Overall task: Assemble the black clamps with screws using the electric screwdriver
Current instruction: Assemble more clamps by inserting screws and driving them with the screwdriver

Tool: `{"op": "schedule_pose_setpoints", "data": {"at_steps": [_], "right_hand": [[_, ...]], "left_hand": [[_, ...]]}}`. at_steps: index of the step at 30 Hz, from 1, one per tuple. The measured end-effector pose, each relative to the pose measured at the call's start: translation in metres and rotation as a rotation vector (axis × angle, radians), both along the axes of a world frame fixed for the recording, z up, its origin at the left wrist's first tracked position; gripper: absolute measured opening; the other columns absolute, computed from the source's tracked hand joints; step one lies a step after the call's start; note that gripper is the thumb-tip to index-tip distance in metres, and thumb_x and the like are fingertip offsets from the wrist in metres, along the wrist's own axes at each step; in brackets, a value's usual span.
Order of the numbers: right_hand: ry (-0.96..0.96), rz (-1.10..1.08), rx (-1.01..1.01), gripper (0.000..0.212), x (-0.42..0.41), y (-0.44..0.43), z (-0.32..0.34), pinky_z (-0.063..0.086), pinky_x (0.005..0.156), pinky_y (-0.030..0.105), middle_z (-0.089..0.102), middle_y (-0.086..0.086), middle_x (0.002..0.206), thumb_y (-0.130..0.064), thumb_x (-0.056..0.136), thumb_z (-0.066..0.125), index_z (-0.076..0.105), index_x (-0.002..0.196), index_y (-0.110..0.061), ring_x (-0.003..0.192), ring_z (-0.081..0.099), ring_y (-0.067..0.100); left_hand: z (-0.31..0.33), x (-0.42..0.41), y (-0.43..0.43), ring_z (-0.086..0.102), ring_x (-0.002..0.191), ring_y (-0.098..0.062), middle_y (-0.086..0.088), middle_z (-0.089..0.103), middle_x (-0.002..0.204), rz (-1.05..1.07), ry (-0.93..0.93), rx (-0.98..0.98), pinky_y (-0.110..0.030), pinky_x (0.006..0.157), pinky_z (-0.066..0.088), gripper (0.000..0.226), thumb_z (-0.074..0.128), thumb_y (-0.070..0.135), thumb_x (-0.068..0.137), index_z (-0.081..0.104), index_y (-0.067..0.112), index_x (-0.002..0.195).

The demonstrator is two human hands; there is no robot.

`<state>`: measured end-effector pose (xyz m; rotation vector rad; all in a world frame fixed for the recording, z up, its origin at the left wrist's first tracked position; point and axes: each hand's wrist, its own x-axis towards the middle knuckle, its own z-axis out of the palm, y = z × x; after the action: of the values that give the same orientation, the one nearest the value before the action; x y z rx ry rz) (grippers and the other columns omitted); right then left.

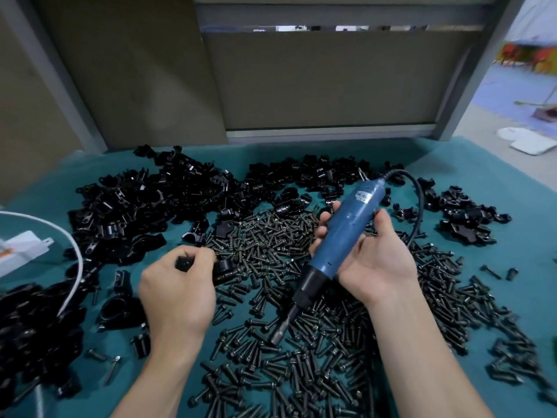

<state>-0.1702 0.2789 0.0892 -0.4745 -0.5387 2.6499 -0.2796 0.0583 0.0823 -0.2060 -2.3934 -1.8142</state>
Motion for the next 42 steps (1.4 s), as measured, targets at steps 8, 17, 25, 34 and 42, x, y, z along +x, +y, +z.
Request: {"op": "schedule_pose_setpoints", "data": {"at_steps": [8,17,25,34,42], "right_hand": [[-0.053,-0.058,0.013,0.041,-0.003,-0.003,0.001,0.044,0.094,0.044,0.064,0.016,0.105,-0.054,0.094,0.054,0.053,0.107,-0.015,0.077,0.061,0.028],[-0.128,-0.077,0.117,0.038,-0.009,-0.004,0.004,0.049,0.087,0.046,0.065,0.015,0.098,-0.051,0.099,0.050,0.054,0.109,-0.014,0.075,0.062,0.028],[-0.155,-0.074,0.169,0.038,-0.008,-0.005,0.004,0.051,0.084,0.046,0.067,0.015,0.100,-0.049,0.100,0.049,0.056,0.112,-0.013,0.076,0.063,0.029],[-0.145,-0.079,0.266,0.026,-0.011,-0.015,0.008,0.055,0.081,0.047,0.065,0.017,0.107,-0.032,0.106,0.043,0.053,0.124,-0.017,0.083,0.061,0.029],[-0.169,-0.137,0.208,0.029,-0.015,-0.019,0.008,0.054,0.071,0.042,0.063,0.012,0.087,-0.037,0.106,0.045,0.056,0.119,-0.014,0.069,0.060,0.026]], "left_hand": [[0.004,0.007,0.006,0.030,0.030,-0.008,0.012,0.037,0.034,-0.056,0.004,-0.025,-0.016,0.033,0.022,0.027,0.068,0.015,0.085,0.071,0.035,0.067],[0.005,0.010,0.006,0.031,0.032,-0.009,0.012,0.037,0.035,-0.075,0.009,-0.038,-0.016,0.033,0.023,0.026,0.067,0.017,0.086,0.070,0.035,0.068],[0.003,0.009,0.005,0.033,0.034,-0.008,0.011,0.040,0.037,-0.096,0.000,-0.039,-0.017,0.035,0.026,0.024,0.067,0.016,0.086,0.069,0.031,0.068],[0.004,0.010,0.005,0.036,0.034,-0.007,0.012,0.041,0.037,-0.092,0.006,-0.049,-0.017,0.033,0.025,0.024,0.067,0.016,0.086,0.069,0.031,0.068],[0.003,0.009,0.006,0.034,0.033,-0.007,0.012,0.042,0.037,-0.099,0.022,-0.066,-0.016,0.033,0.024,0.026,0.066,0.015,0.086,0.069,0.032,0.067]]}}
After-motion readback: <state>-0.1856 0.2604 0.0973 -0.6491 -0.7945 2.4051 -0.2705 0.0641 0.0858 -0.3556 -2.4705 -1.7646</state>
